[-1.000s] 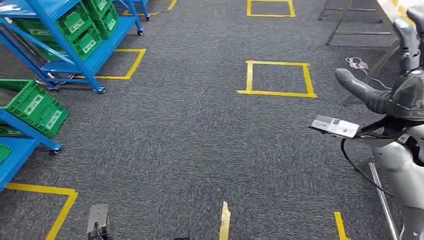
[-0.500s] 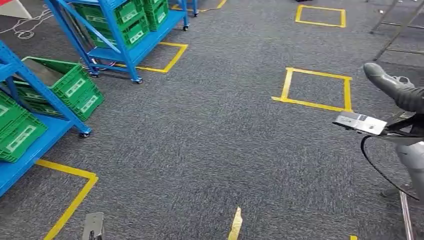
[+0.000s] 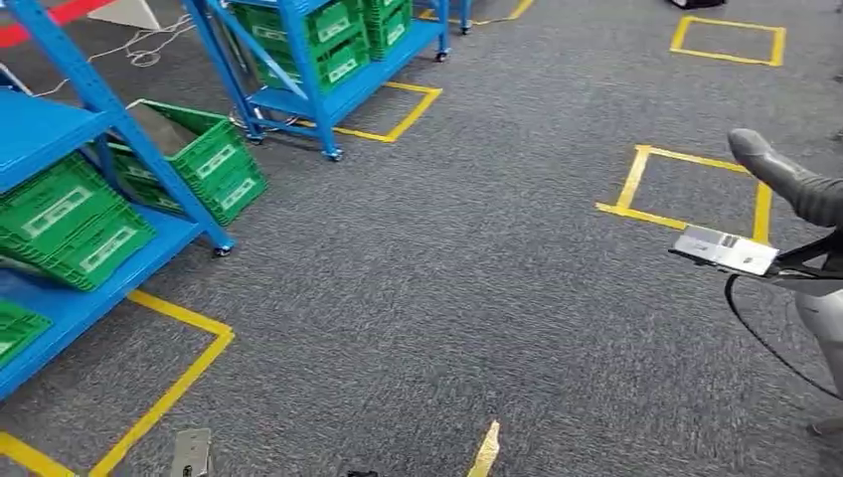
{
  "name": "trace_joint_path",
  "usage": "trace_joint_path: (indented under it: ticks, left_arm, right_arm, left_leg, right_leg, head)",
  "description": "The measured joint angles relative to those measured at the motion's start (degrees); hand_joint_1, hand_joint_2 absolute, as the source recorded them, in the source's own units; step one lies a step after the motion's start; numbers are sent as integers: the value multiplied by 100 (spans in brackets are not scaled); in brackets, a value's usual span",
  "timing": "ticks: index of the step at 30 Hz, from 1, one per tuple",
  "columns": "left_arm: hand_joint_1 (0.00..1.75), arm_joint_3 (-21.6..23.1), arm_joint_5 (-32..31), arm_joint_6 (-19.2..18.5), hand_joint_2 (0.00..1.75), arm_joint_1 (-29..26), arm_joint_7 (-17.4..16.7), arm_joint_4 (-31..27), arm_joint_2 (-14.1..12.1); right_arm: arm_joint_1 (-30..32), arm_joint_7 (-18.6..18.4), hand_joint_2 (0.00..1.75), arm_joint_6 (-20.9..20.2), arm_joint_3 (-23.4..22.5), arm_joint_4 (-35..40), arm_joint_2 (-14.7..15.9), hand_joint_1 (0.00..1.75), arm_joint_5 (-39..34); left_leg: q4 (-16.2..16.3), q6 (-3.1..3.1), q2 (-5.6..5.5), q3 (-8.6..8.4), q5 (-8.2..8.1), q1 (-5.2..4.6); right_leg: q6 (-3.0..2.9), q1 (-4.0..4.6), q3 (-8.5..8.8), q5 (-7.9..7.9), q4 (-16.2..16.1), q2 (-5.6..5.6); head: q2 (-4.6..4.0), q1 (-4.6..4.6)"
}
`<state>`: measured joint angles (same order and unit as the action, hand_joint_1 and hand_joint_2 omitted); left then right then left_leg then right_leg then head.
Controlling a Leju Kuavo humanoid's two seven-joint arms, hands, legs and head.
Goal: Take the parts from the cabinet and place them on the table.
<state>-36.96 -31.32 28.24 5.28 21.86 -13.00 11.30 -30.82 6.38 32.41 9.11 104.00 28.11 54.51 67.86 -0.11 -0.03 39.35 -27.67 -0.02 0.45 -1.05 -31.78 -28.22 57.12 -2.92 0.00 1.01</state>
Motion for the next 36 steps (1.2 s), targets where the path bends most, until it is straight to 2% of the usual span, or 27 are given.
trace_joint_path:
  ticks: [1, 2, 4, 6, 7, 8, 9, 11, 12, 13, 14, 16, 17, 18, 21, 22, 23, 24, 25, 27, 28, 30, 31, 32, 33, 34, 36]
  left_arm:
    - [0, 0, -2, 0, 0, 3, 0, 0, -2]
    - [0, 0, -2, 0, 0, 8, 0, 0, -2]
    - [0, 0, 0, 0, 0, 26, -2, 0, 7]
    - [0, 0, 0, 0, 0, 6, -2, 0, 13]
    - [0, 0, 0, 0, 0, 2, -2, 0, 15]
    - [0, -4, 0, -4, 0, 9, 0, 0, 17]
    - [0, -7, 4, -15, 0, 28, 0, 0, 17]
    - [0, -7, 11, -17, 0, 40, -2, 0, 37]
    - [0, -7, 20, -15, 0, 41, -2, 0, 37]
    - [0, -13, 39, -4, 0, 40, -2, 0, 35]
    - [0, -20, 68, 9, 0, 41, -2, 0, 33]
    - [0, -35, 112, 13, 0, 42, -2, 0, 24]
    - [0, -57, 153, 13, 0, 43, -2, 0, 24]
    - [0, -85, 197, 20, 0, 52, -2, 0, 22]
    - [0, -188, 319, 17, 0, 34, 4, 0, 4]
    - [0, -225, 341, 13, 0, 43, 20, 0, -19]
    - [0, -251, 363, 9, 0, 60, 41, 0, -35]
    - [0, -260, 363, 7, 0, 92, 50, 0, -35]
    - [0, -265, 356, 0, 0, 130, 50, 0, -35]
    - [0, -269, 319, 2, 0, 162, 48, 0, -37]
    - [0, -269, 308, 0, 0, 162, 44, 0, -37]
    - [0, -275, 295, 2, 0, 163, 31, 0, -41]
    - [0, -278, 289, 2, 0, 165, 31, 0, -42]
    - [0, -282, 289, 2, 0, 165, 31, 0, -46]
    - [0, -286, 289, 2, 0, 172, 31, 0, -48]
    - [0, -289, 284, 4, 0, 182, 31, 0, -48]
    - [0, -293, 273, 4, 0, 165, 31, 0, -46]
  right_arm:
    - [-1, 0, 175, 0, -11, 13, 0, 0, 0]
    - [0, 0, 175, 0, -28, 26, 2, 0, 0]
    - [1, 0, 175, 0, -44, 39, 22, 0, -4]
    - [0, 0, 175, 0, -42, 44, 24, 0, -4]
    - [-1, -2, 175, 0, -46, 46, 31, 0, -4]
    - [-2, 0, 175, 0, -46, 46, 35, 0, -7]
    - [-7, 4, 175, 11, -63, 50, 39, 0, -17]
    - [2, 15, 175, 11, -70, 48, 39, 0, -22]
    - [6, 22, 175, 11, -66, 44, 37, 0, -17]
    - [6, 37, 175, 13, -61, 42, 37, 0, -15]
    - [-3, 39, 175, 15, -55, 42, 37, 0, -11]
    - [-51, 48, 175, 2, -39, 42, 37, 0, -15]
    - [-93, 50, 175, -39, -31, 42, 37, 0, -24]
    - [-136, 55, 175, -79, -20, 39, 37, 0, -35]
    - [-403, 142, 175, -231, 131, -136, -107, 0, 4]
    - [-509, 144, 175, -256, 227, -244, -220, 0, 37]
    - [-615, 142, 175, -271, 341, -328, -337, 0, 81]
    - [-673, 133, 175, -271, 423, -440, -429, 0, 159]
    - [-763, 116, 175, -269, 522, -563, -519, 0, 227]
    - [-851, 105, 175, -258, 684, -787, -704, 0, 304]
    - [-878, 101, 175, -249, 748, -879, -781, 0, 319]
    - [-919, 81, 175, -212, 892, -1040, -920, 0, 343]
    - [-940, 54, 175, -192, 936, -1073, -951, 0, 343]
    - [-972, 28, 175, -175, 968, -1110, -975, 0, 343]
    - [-1002, 15, 175, -153, 988, -1154, -988, 0, 343]
    - [-1025, 13, 175, -140, 999, -1195, -990, 0, 343]
    - [-1027, 15, 175, -136, 1037, -1241, -1018, 0, 343]
  left_leg:
    - [-558, 23, 103, -282, 254, -3]
    - [-821, 46, 312, -443, 209, -54]
    - [-908, 112, 299, -438, 189, -76]
    - [-919, 171, 178, -427, 182, -87]
    - [-966, 219, 132, -460, 212, -43]
    - [-971, 236, 85, -459, 220, -37]
    - [-970, 275, 31, -455, 224, -31]
    - [-967, 281, -74, -455, 220, -39]
    - [-961, 282, -130, -456, 219, -44]
    - [-959, 283, -196, -462, 218, -50]
    - [-956, 284, -261, -471, 217, -53]
    - [-947, 279, -405, -500, 209, -52]
    - [-944, 266, -456, -498, 198, -47]
    - [-921, 237, -511, -448, 198, -71]
    - [-953, 117, -651, -389, 268, -9]
    - [-942, 88, -677, -378, 254, -42]
    - [-859, 47, -434, -359, 170, -59]
    - [-652, 20, -268, -262, 34, -60]
    - [-184, -20, -131, -34, -208, -43]
    - [694, -49, -61, 383, -551, -28]
    - [849, -53, -57, 453, -555, -25]
    - [360, -41, -43, 211, -193, -24]
    - [-187, -15, 3, -67, 76, -29]
    - [-698, 28, 150, -337, 291, -47]
    - [-939, 55, 355, -475, 228, -109]
    - [-988, 104, 314, -455, 245, -106]
    - [-982, 127, 231, -433, 240, -112]
  right_leg:
    - [18, 0, 37, -24, 0, -51]
    - [51, 22, 57, -47, -2, -92]
    - [98, 58, 45, -69, 14, -168]
    - [149, 53, 91, -89, -13, -290]
    - [189, 34, 56, -140, 2, -265]
    - [206, 20, 2, -241, 120, -25]
    - [209, 11, -221, -481, 585, 181]
    - [227, 11, -690, -815, 1473, 261]
    - [228, 14, -877, -871, 1779, 270]
    - [220, 14, -965, -792, 1851, 272]
    - [206, 14, -912, -580, 1642, 276]
    - [161, 11, -481, 28, 635, 385]
    - [145, -3, -304, 165, 193, 587]
    - [144, -16, -181, 90, 117, 697]
    - [99, 29, -202, 101, 96, 578]
    - [55, -18, -179, 134, 35, 532]
    - [23, -22, -156, 150, 7, 452]
    - [-5, -20, -147, 148, 2, 401]
    - [-19, -10, -148, 143, 3, 327]
    - [-31, 6, -148, 135, 5, 180]
    - [-36, 10, -145, 131, 6, 118]
    - [-37, 21, -135, 125, 7, -1]
    - [-30, 28, -119, 116, 7, -62]
    - [-22, 38, -95, 102, 6, -117]
    - [3, 78, -93, 85, 9, -167]
    - [20, 98, -107, 77, 24, -214]
    - [47, 100, -90, 69, 10, -300]
  head:
    - [0, 0]
    - [0, -7]
    - [0, -13]
    - [0, -9]
    - [0, -9]
    - [0, -31]
    - [0, -48]
    - [0, -59]
    - [0, -59]
    - [0, -59]
    - [0, -57]
    - [0, -59]
    - [0, -61]
    - [0, -46]
    - [0, -59]
    - [0, -43]
    - [0, -48]
    - [0, 26]
    - [0, 24]
    - [0, 26]
    - [0, 28]
    - [0, 31]
    - [0, 26]
    - [0, 31]
    - [0, 26]
    - [0, 18]
    - [0, 26]
